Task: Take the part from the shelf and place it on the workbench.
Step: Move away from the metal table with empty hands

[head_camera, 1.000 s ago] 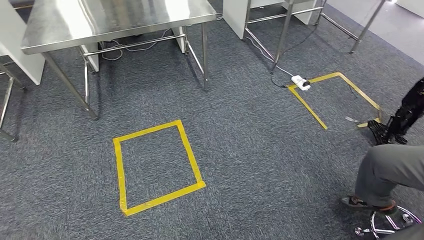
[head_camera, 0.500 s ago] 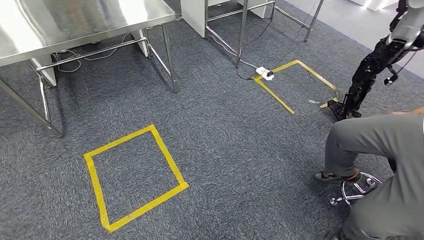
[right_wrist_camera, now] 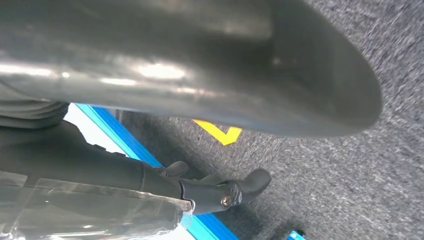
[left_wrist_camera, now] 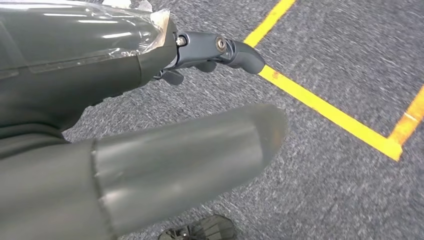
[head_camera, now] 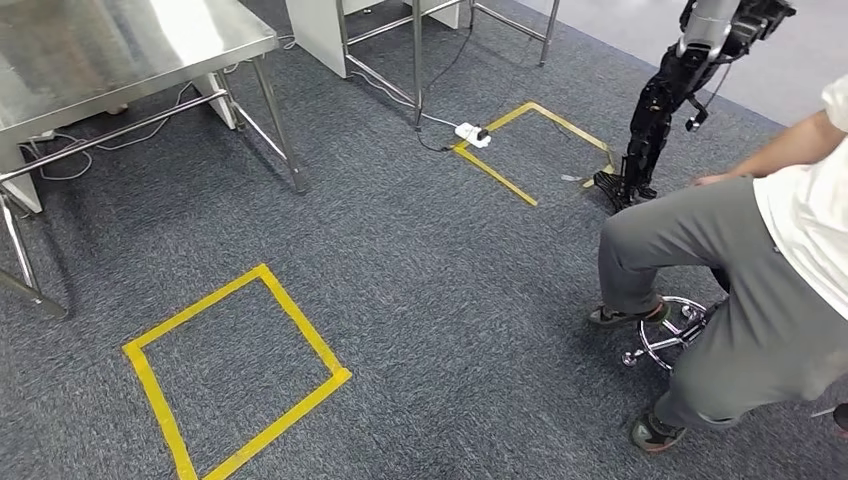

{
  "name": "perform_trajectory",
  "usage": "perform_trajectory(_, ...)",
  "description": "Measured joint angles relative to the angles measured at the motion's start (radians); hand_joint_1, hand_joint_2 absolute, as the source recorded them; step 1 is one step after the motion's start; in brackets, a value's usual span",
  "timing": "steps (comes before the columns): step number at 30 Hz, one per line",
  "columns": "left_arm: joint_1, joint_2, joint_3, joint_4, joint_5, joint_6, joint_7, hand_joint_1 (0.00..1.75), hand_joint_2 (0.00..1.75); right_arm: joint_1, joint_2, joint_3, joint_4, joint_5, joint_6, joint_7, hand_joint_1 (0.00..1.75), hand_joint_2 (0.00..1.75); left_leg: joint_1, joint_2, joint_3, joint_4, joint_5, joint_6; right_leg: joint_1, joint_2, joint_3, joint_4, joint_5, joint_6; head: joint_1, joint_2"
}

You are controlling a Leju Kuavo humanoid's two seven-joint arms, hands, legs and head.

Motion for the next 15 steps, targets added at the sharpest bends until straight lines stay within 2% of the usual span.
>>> perform_trajectory(1, 0.000, 0.000, 0.000, 0.000, 0.001, 0.000, 0.000, 0.00, 0.00, 0.000, 0.000, 0.000, 0.000, 0.000, 0.002, -0.002, 0.00, 0.00, 0.003, -0.018, -0.005, 0.015, -0.014, -0.007, -0.006, 0.010, 0.002, -0.002, 0.004, -0.009, -0.002, 0.000)
perform_trajectory(2, 0.001, 0.001, 0.000, 0.000, 0.002, 0.000, -0.001, 0.00, 0.00, 0.000, 0.000, 0.000, 0.000, 0.000, 0.003, -0.002, 0.00, 0.00, 0.007, -0.047, -0.020, 0.050, -0.040, -0.012, -0.013, 0.020, 0.003, -0.004, 0.009, -0.017, -0.005, 0.000)
perform_trajectory(3, 0.003, 0.002, 0.000, 0.000, 0.002, 0.000, -0.001, 0.00, 0.00, -0.001, 0.000, 0.000, 0.000, 0.000, 0.005, -0.003, 0.00, 0.00, 0.011, -0.080, -0.045, 0.107, -0.076, -0.017, -0.018, 0.029, 0.004, -0.005, 0.013, -0.023, -0.008, 0.000)
perform_trajectory(4, 0.006, 0.002, 0.000, 0.000, 0.003, 0.000, -0.001, 0.00, 0.00, -0.001, 0.000, 0.000, 0.000, 0.000, 0.006, -0.003, 0.00, 0.00, 0.014, -0.102, -0.076, 0.178, -0.115, -0.020, -0.016, 0.040, 0.001, -0.004, 0.016, -0.028, -0.011, 0.000)
perform_trajectory(5, 0.009, 0.002, 0.000, 0.000, 0.003, 0.000, -0.001, 0.00, 0.00, -0.001, 0.000, 0.000, 0.000, 0.000, 0.007, -0.003, 0.00, 0.00, 0.016, -0.112, -0.106, 0.244, -0.145, -0.024, -0.015, 0.051, -0.002, -0.004, 0.017, -0.030, -0.012, 0.000)
perform_trajectory(6, 0.011, 0.003, 0.000, 0.000, 0.004, 0.000, -0.001, 0.00, 0.00, 0.000, 0.000, 0.000, 0.000, 0.000, 0.008, -0.003, 0.00, 0.00, 0.019, -0.116, -0.126, 0.286, -0.155, -0.027, -0.014, 0.065, -0.003, -0.003, 0.018, -0.030, -0.013, 0.000)
perform_trajectory(7, 0.013, 0.003, 0.000, 0.000, 0.004, 0.000, -0.001, 0.00, 0.00, 0.001, 0.000, 0.000, 0.000, 0.000, 0.009, -0.003, 0.00, 0.00, 0.022, -0.117, -0.130, 0.292, -0.144, -0.029, -0.015, 0.078, -0.004, 0.000, 0.018, -0.029, -0.013, 0.000)
perform_trajectory(8, 0.013, 0.003, 0.000, 0.000, 0.005, 0.000, -0.001, 0.00, 0.00, 0.002, 0.000, 0.000, 0.000, 0.000, 0.010, -0.003, 0.00, 0.00, 0.027, -0.119, -0.114, 0.256, -0.113, -0.032, -0.016, 0.092, -0.005, 0.003, 0.018, -0.029, -0.014, 0.000)
perform_trajectory(9, 0.013, 0.004, 0.000, 0.000, 0.005, 0.000, -0.001, 0.00, 0.00, 0.002, 0.000, 0.000, 0.000, 0.000, 0.010, -0.003, 0.00, 0.00, 0.033, -0.129, -0.084, 0.192, -0.073, -0.034, -0.017, 0.107, -0.006, 0.009, 0.017, -0.027, -0.014, 0.000)
perform_trajectory(11, 0.014, 0.004, 0.000, 0.001, 0.006, 0.001, -0.001, 0.00, 0.00, 0.000, 0.001, 0.000, 0.000, 0.001, 0.010, -0.003, 0.00, 0.00, 0.043, -0.176, -0.031, 0.073, -0.023, -0.037, -0.015, 0.133, -0.017, 0.025, 0.013, -0.017, -0.017, 0.000)
perform_trajectory(12, 0.014, 0.004, 0.000, 0.001, 0.007, 0.001, -0.002, 0.00, 0.00, -0.001, 0.001, 0.000, 0.000, 0.003, 0.010, -0.002, 0.00, 0.00, 0.044, -0.194, -0.020, 0.044, -0.017, -0.036, -0.012, 0.143, -0.026, 0.030, 0.013, -0.009, -0.018, 0.000)
perform_trajectory(13, 0.014, 0.004, 0.001, 0.001, 0.008, 0.002, -0.004, 0.00, 0.00, -0.001, 0.001, 0.000, 0.000, 0.006, 0.010, 0.001, 0.00, 0.00, 0.040, -0.201, -0.019, 0.036, -0.020, -0.032, -0.011, 0.154, -0.035, 0.031, 0.015, 0.000, -0.018, 0.000)
perform_trajectory(15, 0.014, 0.004, 0.001, 0.001, 0.011, 0.006, -0.007, 0.00, 0.00, 0.002, 0.000, 0.001, 0.000, 0.011, 0.010, 0.008, 0.00, 0.00, 0.033, -0.177, -0.020, 0.029, -0.011, -0.013, -0.011, 0.172, -0.050, 0.029, 0.023, 0.020, -0.017, 0.000)
